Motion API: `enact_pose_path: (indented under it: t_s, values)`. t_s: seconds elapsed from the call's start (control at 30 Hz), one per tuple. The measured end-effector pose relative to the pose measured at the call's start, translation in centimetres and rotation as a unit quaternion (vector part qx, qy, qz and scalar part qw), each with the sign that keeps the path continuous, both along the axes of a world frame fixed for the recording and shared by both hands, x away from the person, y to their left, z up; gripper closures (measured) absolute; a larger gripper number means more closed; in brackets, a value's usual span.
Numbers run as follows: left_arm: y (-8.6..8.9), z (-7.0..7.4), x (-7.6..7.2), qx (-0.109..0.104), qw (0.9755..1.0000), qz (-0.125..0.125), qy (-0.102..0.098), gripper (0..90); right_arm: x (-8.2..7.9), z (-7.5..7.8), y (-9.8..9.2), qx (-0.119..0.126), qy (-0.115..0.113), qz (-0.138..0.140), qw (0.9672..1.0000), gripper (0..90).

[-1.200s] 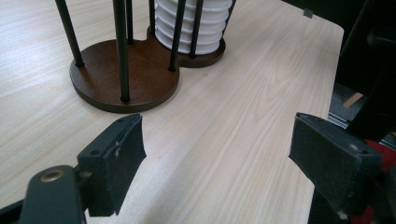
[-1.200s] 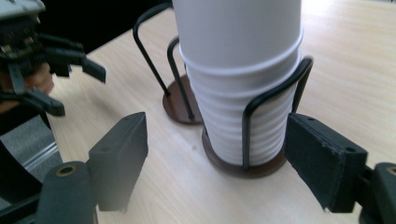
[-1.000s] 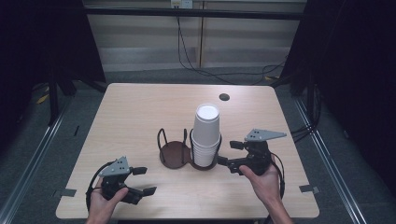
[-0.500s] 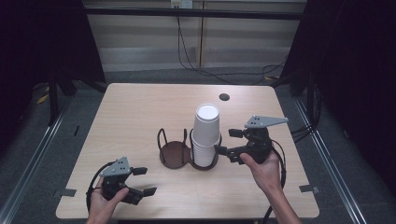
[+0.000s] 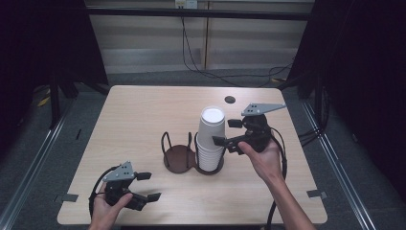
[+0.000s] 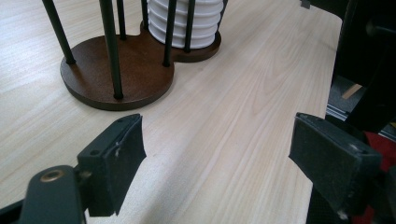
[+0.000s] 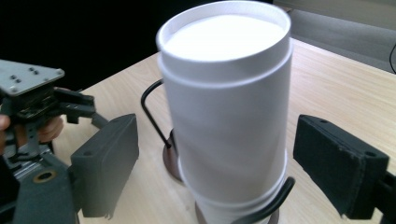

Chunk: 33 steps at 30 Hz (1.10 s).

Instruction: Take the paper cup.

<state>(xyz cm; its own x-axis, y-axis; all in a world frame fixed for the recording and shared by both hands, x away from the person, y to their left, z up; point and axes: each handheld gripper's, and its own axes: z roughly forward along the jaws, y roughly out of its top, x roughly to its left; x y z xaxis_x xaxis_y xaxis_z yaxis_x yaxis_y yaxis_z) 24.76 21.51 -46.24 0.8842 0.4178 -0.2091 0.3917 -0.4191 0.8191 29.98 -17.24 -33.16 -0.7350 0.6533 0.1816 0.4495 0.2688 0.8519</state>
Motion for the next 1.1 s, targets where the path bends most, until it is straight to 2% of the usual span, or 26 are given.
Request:
enact_pose_path:
  t_s: [0.07, 0.2, 0.33, 0.47, 0.5, 0.57, 0.77, 0.93, 1.1]
  values:
    - [0.0, 0.0, 0.0, -0.001, 1.0, 0.0, 0.0, 17.6, 0.6, 0.0, 0.2, -0.005, 0.003, -0.007, 1.0, 14.9]
    - [0.0, 0.0, 0.0, 0.001, 1.0, -0.001, 0.0, 17.6, 1.5, -0.1, 0.4, 0.004, 0.003, -0.01, 0.9999, 14.9]
    - [0.0, 0.0, 0.0, 0.001, 1.0, -0.002, 0.001, 17.6, 2.0, 0.2, 0.8, 0.007, -0.002, -0.006, 1.0, 14.5]
    - [-0.1, 0.0, 0.0, 0.0, 1.0, -0.002, 0.001, 17.6, 2.6, 0.4, 1.3, 0.014, 0.005, 0.005, 0.9999, 14.9]
    - [-0.1, 0.0, 0.0, 0.001, 1.0, -0.003, 0.001, 17.6, 2.8, 0.4, 1.4, 0.009, 0.006, 0.002, 0.9999, 14.7]
    - [-0.1, 0.0, 0.0, 0.001, 1.0, -0.003, 0.001, 17.6, 3.4, 0.3, 1.8, 0.001, 0.019, 0.013, 0.9997, 14.7]
    - [0.0, 0.0, 0.0, 0.001, 1.0, -0.004, 0.002, 17.6, 3.9, 0.7, 2.8, -0.025, 0.022, 0.018, 0.9993, 16.4]
    - [-0.1, 0.0, 0.0, 0.003, 1.0, -0.005, 0.002, 17.6, 4.1, 0.4, 3.0, -0.026, 0.029, 0.015, 0.9991, 17.7]
    - [-0.1, -0.1, 0.0, 0.006, 1.0, -0.006, 0.003, 17.6, 3.9, 0.6, 3.1, -0.037, 0.018, 0.013, 0.9991, 19.5]
